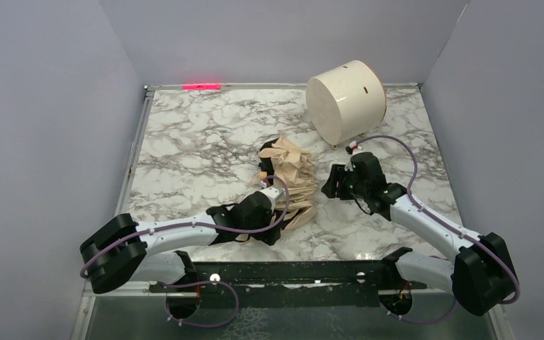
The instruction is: Put away the umbrella
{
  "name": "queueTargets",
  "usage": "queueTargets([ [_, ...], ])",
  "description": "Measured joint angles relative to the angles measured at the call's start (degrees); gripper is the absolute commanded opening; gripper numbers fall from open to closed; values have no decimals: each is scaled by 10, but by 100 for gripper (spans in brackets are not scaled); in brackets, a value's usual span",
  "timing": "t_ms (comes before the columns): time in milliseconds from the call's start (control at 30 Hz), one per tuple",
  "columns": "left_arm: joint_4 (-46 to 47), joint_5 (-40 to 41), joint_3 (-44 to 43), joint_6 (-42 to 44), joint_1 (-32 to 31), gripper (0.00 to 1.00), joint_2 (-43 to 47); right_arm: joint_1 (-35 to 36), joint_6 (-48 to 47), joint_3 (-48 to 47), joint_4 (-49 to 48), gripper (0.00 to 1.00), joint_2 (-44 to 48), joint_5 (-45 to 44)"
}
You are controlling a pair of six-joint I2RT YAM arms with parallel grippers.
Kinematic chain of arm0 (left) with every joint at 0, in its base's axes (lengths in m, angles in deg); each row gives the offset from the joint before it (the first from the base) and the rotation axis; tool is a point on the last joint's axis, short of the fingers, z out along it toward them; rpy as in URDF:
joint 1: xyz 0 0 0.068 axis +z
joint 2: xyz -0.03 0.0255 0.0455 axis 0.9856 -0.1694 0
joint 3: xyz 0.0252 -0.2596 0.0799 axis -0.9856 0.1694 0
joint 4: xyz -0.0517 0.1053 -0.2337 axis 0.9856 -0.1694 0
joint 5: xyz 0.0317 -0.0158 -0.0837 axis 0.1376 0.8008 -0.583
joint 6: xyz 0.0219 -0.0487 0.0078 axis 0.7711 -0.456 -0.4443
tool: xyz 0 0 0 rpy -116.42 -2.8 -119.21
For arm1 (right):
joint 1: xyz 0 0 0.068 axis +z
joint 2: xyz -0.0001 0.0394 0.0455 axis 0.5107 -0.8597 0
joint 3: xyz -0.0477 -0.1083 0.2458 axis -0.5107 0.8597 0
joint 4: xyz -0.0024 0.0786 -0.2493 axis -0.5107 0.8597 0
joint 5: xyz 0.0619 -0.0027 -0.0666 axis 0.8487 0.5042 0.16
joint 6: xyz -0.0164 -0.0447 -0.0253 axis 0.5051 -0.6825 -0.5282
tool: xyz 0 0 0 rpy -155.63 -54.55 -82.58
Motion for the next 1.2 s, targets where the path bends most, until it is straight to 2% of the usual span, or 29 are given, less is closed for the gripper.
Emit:
queueTargets([
  [200,10,45,-7,20,-19,66,-42,0,1,6,0,57,9,10],
  [467,13,77,-17,32,-22,28,-65,0,5,9,0,57,13,18],
  [667,-8,75,-18,27,-25,12,-52,0,5,9,0,57,13,26],
  [933,-64,75,-45,24,-25,4,41,0,9,10,0,58,21,44],
  [967,-69,75,-52,24,-25,5,45,0,10,12,0,58,26,47],
  [1000,-71,75,-57,25,-25,16,48,0,10,12,0,58,31,47],
  [1033,-73,75,-63,24,-25,31,52,0,11,12,0,58,37,49],
  [1067,-75,74,-64,26,-25,40,53,0,12,12,0,58,42,51],
  [1133,-81,72,-64,28,-25,49,53,0,14,12,0,58,52,54],
  [1200,-85,68,-63,23,-25,53,50,0,15,12,0,58,59,56],
])
